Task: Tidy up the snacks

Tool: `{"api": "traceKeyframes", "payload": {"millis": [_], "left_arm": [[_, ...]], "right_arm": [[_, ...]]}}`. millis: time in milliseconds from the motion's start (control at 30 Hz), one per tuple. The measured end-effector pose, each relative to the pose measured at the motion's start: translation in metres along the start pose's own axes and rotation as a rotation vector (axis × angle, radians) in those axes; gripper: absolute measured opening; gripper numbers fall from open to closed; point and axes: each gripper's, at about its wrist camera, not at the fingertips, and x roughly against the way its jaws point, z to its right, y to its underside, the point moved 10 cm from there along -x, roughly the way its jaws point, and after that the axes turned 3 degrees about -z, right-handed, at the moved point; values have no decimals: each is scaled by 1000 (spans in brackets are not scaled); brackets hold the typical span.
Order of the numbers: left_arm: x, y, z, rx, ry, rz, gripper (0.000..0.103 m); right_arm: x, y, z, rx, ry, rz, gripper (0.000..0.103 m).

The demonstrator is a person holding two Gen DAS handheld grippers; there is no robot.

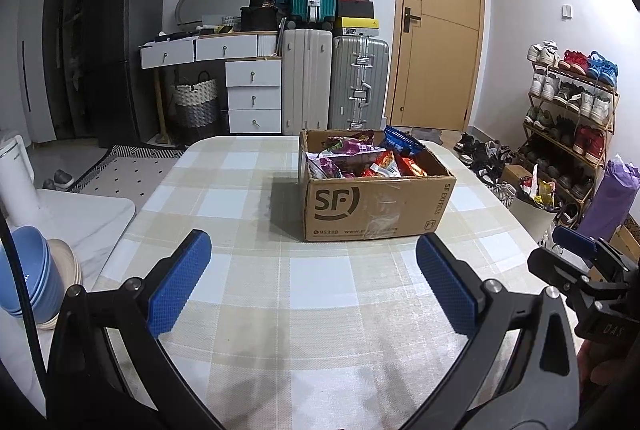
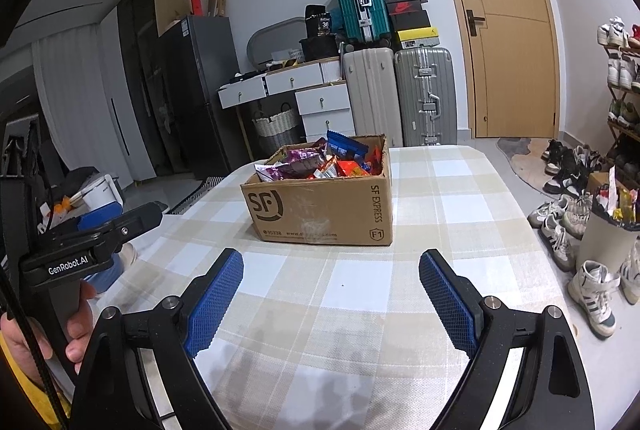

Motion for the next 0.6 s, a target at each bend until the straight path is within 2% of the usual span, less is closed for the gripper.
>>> {"api": "traceKeyframes", "payload": {"millis": [433, 600], "left_arm": [[1, 0, 1, 1, 1, -6, 102], [-5, 2, -5, 32, -19, -34, 102]], "right_arm": [[0, -3, -1, 4, -1, 5, 91], [0, -2, -4, 14, -4, 7, 91]]}}
